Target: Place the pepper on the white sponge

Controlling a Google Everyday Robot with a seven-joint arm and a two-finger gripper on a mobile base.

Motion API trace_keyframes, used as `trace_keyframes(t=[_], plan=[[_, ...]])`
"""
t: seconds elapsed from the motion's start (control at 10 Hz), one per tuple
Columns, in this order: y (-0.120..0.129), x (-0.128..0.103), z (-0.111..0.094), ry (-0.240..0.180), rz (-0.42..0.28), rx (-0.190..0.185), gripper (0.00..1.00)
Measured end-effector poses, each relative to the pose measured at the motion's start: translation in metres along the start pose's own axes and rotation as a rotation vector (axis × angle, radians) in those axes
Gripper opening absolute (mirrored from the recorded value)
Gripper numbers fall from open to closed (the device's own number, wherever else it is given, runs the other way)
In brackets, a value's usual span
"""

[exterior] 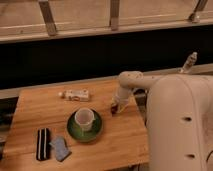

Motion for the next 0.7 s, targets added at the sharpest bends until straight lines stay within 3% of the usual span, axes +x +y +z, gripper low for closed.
trace_keyframes(t=[0.3, 0.5, 0.7], plan=[[0.021, 0.004, -0.066, -0.092, -0.077, -0.032, 0.0], [0.04, 0.014, -0.109, -0.154, -0.166, -0.067, 0.0], [0.067, 0.032, -0.131, -0.193, -0.275, -0.106, 0.0]])
